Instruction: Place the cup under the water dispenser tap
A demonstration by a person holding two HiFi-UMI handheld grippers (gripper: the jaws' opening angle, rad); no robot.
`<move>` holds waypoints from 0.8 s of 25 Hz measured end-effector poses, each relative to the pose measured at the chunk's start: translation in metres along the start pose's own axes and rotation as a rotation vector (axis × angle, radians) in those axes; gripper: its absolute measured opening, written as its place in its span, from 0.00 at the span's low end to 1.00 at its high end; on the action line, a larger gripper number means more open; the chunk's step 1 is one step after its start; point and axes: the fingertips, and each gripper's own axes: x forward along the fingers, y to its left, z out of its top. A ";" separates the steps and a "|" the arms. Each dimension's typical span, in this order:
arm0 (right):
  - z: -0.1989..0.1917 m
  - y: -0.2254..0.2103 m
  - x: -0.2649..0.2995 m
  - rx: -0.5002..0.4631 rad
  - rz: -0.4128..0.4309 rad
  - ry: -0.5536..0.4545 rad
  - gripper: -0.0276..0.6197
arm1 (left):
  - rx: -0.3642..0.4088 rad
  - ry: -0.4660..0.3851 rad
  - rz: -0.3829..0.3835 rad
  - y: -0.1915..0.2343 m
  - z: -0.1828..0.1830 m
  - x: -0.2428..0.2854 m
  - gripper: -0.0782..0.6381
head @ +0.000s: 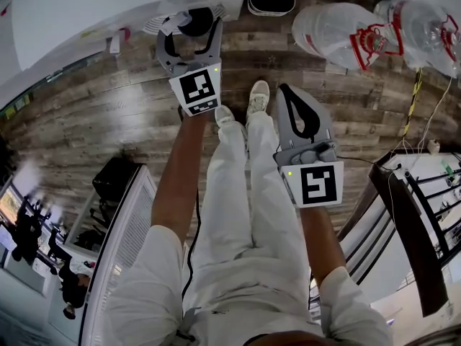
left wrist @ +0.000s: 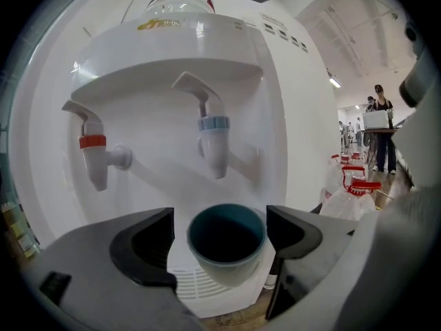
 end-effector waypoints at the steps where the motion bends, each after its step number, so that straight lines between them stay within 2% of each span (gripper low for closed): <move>1: 0.002 -0.001 -0.002 0.003 -0.007 -0.002 0.04 | -0.003 0.000 -0.001 0.000 0.003 -0.003 0.68; 10: 0.048 -0.004 -0.026 -0.013 -0.045 -0.080 0.04 | -0.008 0.018 -0.029 -0.002 0.044 -0.041 0.68; 20: 0.090 0.013 -0.077 0.006 -0.070 -0.135 0.04 | -0.091 0.008 -0.076 -0.015 0.135 -0.123 0.68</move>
